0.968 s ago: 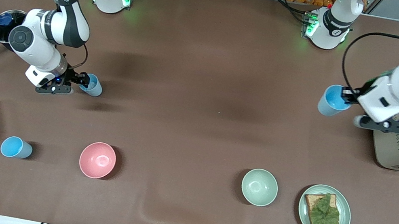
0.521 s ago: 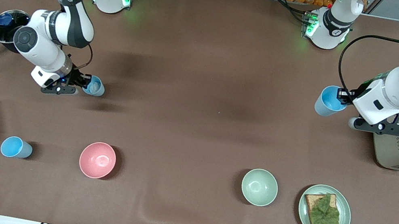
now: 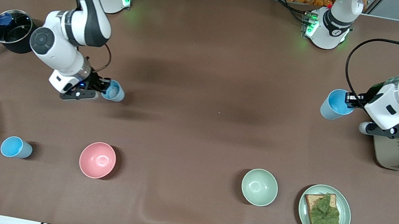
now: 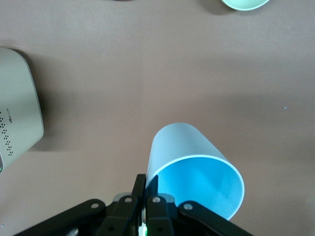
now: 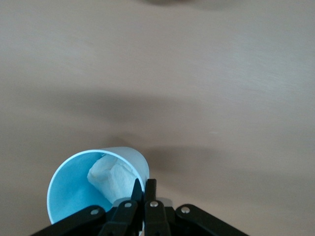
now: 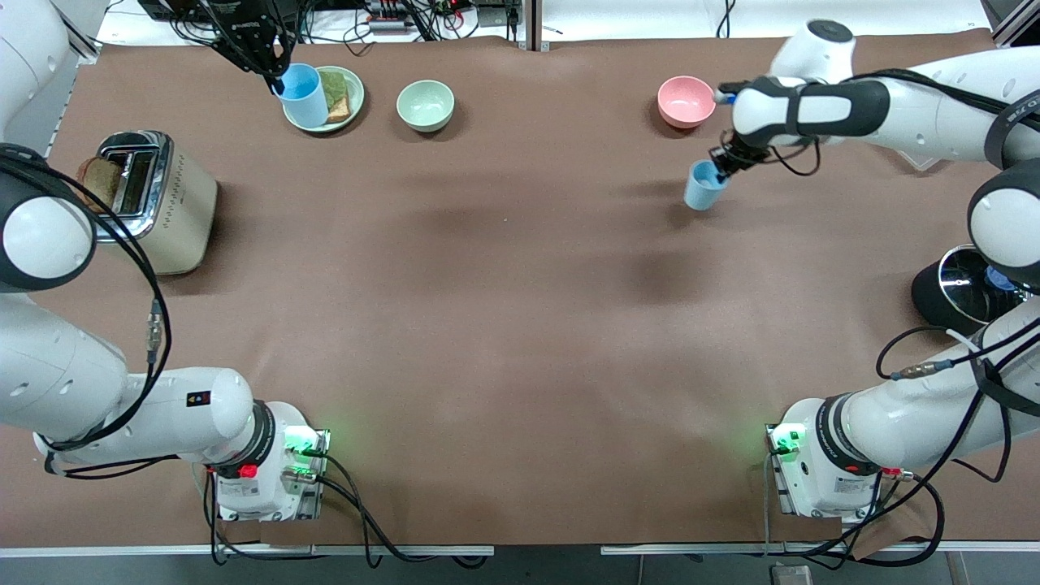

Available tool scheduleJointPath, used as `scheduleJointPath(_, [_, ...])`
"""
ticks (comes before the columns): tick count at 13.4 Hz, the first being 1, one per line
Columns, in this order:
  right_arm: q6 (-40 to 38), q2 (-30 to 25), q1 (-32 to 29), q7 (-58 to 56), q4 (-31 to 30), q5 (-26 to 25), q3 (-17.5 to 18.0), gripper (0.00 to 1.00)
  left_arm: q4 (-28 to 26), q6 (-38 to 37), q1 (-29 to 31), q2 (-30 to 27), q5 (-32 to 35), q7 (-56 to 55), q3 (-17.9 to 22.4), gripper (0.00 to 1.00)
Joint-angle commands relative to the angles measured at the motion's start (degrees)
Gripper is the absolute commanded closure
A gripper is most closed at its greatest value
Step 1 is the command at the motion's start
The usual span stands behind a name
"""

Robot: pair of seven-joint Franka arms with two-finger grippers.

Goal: Stack blue cups with both arms
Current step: 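Grasp the blue cup with the right gripper and lift it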

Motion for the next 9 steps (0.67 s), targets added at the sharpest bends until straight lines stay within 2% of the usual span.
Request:
scheduleJointPath(1, [-1.4,0.07,6.98,9.26,3.61,1.35,-0.46,1.0,0.89,0.09,0.45,0.25,-1.42,0.33,-0.72,1.0])
scheduleJointPath(5, [0.18,5.51,16.47,24.81,9.5,1.35,-0.46,1.0,0.8,0.09,0.45,0.25,-1.42,0.42,-0.81,1.0])
scheduleJointPath(9, [10.46,12.46,25.27,37.13,10.57,1.26,-0.55,1.0,0.8,0.09,0.28,0.25,-1.77,0.07,-0.81,1.0])
